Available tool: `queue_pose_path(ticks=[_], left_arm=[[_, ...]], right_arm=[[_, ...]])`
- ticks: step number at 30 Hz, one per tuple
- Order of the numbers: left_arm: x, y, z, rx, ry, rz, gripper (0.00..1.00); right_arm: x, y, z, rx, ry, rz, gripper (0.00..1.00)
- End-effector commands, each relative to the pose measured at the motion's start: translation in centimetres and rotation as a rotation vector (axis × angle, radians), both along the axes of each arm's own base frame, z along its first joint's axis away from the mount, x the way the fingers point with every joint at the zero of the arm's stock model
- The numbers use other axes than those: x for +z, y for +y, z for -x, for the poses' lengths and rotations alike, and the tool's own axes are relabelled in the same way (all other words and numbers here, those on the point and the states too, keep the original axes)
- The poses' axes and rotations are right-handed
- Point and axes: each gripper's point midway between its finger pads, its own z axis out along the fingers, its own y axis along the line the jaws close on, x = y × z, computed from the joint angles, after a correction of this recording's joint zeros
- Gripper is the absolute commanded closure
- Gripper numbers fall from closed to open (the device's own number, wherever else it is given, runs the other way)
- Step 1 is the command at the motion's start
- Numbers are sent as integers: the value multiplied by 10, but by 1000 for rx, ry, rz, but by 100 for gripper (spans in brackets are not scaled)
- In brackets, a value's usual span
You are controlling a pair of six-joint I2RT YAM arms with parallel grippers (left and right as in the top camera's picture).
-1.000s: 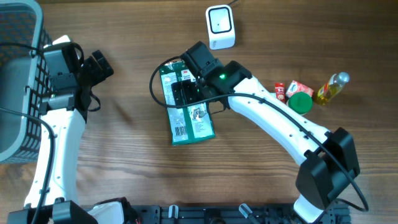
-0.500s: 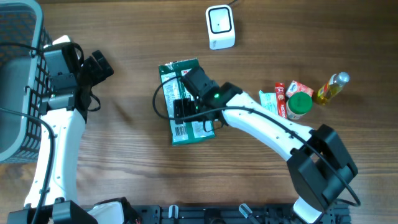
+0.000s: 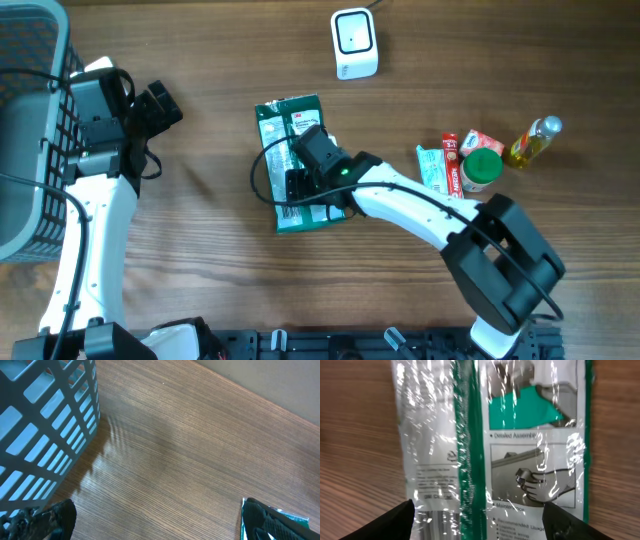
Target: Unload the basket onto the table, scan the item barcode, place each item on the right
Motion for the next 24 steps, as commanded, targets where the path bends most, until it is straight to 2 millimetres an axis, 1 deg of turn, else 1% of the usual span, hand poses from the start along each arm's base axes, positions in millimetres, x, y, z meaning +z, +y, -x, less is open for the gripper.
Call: queue_pose_path(ticks=[1,4,5,7,9,10,11,12,13,16,17,18,20,21,22,24], left_arm=[[9,2,-1,1,-19,-13,0],[9,2,-1,1,-19,-14,0],[9,2,-1,1,-19,-13,0],[9,2,-1,1,-19,-13,0],[9,2,-1,1,-19,-13,0],[9,2,-1,1,-19,-14,0],[9,2,-1,1,-19,-13,0],[9,2,-1,1,-19,-14,0],[9,2,-1,1,-19,-14,0],[9,2,-1,1,-19,-13,0],[9,2,-1,1,-19,-13,0],[9,2,-1,1,-19,-14,0],[9,2,-1,1,-19,-13,0],[9,2,-1,1,-19,-13,0],[9,2,-1,1,-19,-13,0],[9,2,-1,1,-19,-13,0]], right_arm=[[-22,-5,5,-12,28,47,18],[-26,-7,7,-9,39,60,18],[-25,-7,6,18,23,69,19],[-25,-10,4,61,2,93,24],[-23,-17,1,55,5,121,25],[-19,-17,-2,69,0,118,24],[-12,-12,-5,107,-10,94,24],[1,-2,-8,162,-25,54,24],[16,4,-13,174,-48,37,24],[55,14,-28,219,-131,25,23],[61,10,-34,203,-150,45,20],[62,5,-38,185,-165,75,20],[55,-17,-44,117,-169,165,21],[48,-30,-44,76,-152,215,21],[38,-42,-41,51,-118,261,21],[22,-54,-34,13,-50,282,18]])
